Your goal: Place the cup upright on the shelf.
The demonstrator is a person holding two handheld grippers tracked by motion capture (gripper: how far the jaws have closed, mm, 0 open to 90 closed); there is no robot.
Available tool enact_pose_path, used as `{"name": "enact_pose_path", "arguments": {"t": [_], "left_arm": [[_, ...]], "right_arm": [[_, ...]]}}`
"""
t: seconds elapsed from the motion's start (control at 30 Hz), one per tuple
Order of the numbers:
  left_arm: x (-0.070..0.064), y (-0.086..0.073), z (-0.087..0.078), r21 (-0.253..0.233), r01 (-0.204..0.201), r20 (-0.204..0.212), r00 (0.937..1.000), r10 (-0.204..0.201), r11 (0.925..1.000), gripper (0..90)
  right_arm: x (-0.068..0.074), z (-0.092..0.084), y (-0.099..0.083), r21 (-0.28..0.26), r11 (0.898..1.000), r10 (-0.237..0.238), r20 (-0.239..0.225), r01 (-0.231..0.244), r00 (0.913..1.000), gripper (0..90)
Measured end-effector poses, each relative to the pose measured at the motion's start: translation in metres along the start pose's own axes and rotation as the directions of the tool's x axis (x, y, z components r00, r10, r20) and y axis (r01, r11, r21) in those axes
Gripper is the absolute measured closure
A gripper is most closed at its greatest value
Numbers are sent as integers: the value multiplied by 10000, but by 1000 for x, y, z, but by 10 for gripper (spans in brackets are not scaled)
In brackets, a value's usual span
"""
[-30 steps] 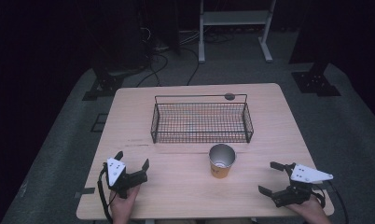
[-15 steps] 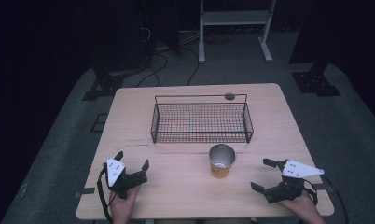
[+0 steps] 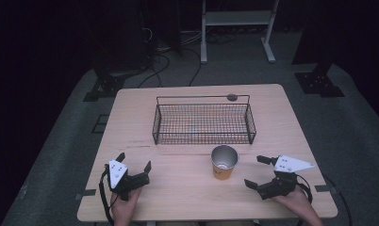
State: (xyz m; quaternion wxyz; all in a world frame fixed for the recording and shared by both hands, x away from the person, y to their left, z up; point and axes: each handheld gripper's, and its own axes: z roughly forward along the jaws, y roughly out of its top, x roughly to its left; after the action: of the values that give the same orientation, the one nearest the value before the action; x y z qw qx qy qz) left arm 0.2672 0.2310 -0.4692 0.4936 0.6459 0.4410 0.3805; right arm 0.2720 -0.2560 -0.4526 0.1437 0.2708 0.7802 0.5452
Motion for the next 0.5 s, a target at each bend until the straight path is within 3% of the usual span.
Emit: {"name": "enact_pose_path", "arguments": {"t": [0.5], "left_arm": [[1,0,0,-5,88,31,10000,-88,10000,0]], "right_arm": [[-3,33,16,18,9999,170,-729,-169,9972,0]]}}
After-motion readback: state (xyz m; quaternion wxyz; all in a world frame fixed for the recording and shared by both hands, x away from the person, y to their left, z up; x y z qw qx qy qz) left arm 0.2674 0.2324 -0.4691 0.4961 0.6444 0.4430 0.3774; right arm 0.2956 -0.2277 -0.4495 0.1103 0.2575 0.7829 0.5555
